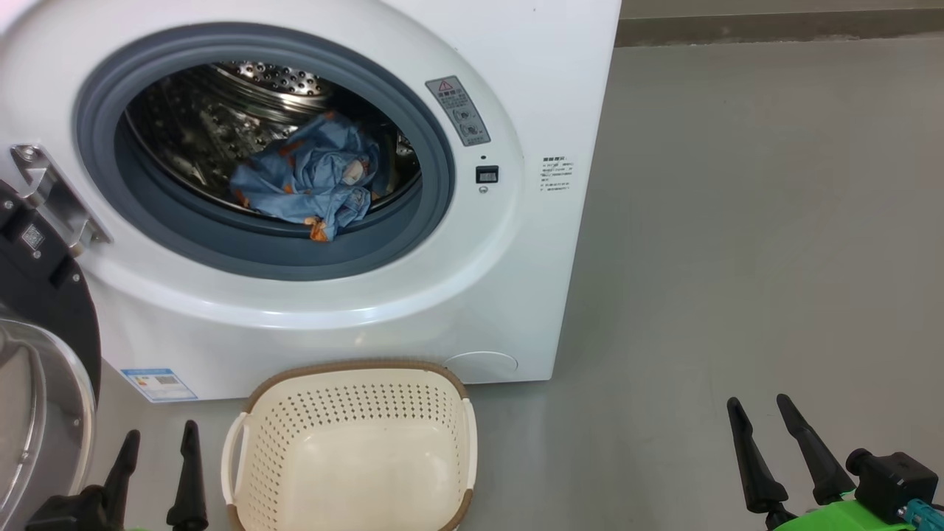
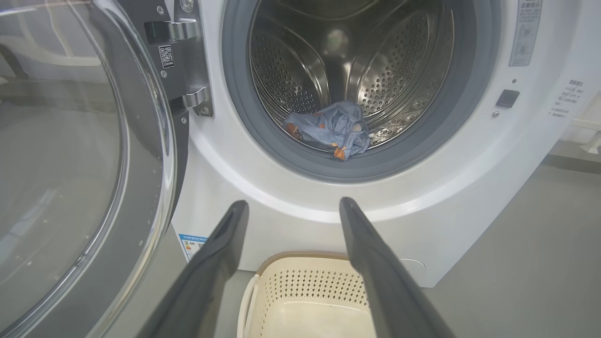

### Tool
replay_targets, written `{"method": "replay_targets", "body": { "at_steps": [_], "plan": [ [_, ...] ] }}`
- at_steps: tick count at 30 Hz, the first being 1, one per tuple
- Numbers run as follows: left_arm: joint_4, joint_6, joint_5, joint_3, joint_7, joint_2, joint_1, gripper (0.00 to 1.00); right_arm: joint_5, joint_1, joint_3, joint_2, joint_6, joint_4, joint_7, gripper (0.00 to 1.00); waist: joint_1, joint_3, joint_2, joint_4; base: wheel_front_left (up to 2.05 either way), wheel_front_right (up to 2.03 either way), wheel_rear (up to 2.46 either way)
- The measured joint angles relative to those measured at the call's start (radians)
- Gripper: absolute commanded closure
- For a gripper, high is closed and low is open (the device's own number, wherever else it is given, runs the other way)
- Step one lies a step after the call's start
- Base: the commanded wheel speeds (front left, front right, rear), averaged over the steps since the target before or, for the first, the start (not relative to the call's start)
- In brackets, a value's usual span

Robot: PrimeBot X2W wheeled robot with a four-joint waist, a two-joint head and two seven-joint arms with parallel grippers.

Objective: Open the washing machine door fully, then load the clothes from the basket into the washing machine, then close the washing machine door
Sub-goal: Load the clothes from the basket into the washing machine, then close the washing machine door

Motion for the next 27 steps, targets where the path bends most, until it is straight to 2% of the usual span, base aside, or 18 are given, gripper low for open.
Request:
{"method": "replay_targets", "body": {
  "at_steps": [18, 27],
  "plan": [
    [0.000, 0.000, 0.000, -0.008, 0.000, -0.002, 0.000, 0.00, 0.000, 0.000, 0.004, 0.000, 0.000, 0.000, 0.000, 0.00, 0.0000, -0.016, 0.0000, 0.002, -0.01, 0.01, 0.00],
    [0.000, 0.000, -0.003, -0.013, 0.000, -0.002, 0.000, 0.00, 0.004, 0.005, 0.004, -0.005, 0.000, -0.001, 0.000, 0.00, 0.0000, -0.016, 0.0000, 0.005, -0.83, 0.83, 0.00]
  ]
}}
